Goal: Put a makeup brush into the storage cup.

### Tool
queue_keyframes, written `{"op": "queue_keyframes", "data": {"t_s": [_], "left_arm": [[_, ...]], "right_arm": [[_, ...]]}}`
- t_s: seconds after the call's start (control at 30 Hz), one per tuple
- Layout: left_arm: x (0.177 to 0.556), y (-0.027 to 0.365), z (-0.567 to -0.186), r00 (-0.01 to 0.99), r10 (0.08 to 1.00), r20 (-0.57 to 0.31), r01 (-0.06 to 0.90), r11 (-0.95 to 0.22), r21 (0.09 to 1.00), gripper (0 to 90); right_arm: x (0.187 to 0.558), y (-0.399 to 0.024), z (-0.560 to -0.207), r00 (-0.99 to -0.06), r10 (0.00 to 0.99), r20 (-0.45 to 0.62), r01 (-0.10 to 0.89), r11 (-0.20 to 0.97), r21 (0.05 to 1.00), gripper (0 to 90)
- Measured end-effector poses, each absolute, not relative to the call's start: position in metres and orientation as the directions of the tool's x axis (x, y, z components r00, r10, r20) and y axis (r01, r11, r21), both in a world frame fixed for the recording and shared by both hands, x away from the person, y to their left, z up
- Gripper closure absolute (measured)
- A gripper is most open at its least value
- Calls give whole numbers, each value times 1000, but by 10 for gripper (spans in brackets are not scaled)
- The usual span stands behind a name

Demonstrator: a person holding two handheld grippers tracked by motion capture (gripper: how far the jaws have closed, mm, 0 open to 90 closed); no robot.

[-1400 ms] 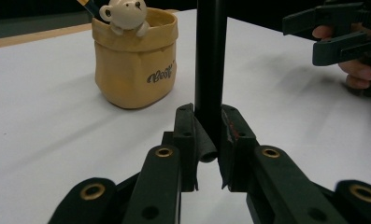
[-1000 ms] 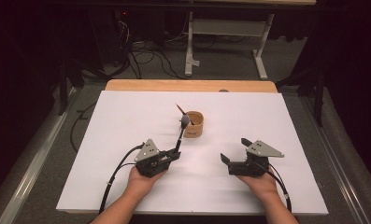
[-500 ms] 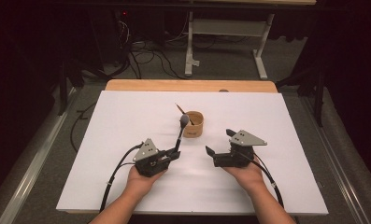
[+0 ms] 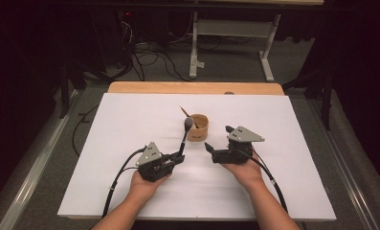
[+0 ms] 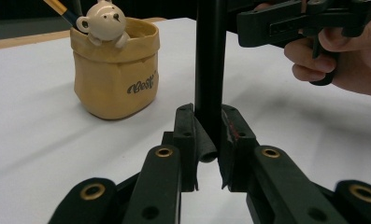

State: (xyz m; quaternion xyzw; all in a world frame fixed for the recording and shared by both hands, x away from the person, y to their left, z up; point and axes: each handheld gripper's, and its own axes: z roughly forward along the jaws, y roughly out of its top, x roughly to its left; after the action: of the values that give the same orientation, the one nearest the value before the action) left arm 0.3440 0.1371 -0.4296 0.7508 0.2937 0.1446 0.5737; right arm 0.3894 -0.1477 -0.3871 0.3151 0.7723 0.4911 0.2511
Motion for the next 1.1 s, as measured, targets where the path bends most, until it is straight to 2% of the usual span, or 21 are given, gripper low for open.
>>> {"op": "queue_keyframes", "data": {"t_s": [0.37, 1.1], "left_arm": [[342, 131, -430, 792, 596, -132, 279, -161, 947, 785], [332, 112, -433, 823, 560, -98, 253, -207, 945, 786]], "right_arm": [[378, -139, -395, -699, 708, -100, 234, 359, 904, 59], [353, -142, -380, -745, 665, -49, 186, 278, 943, 101]]}}
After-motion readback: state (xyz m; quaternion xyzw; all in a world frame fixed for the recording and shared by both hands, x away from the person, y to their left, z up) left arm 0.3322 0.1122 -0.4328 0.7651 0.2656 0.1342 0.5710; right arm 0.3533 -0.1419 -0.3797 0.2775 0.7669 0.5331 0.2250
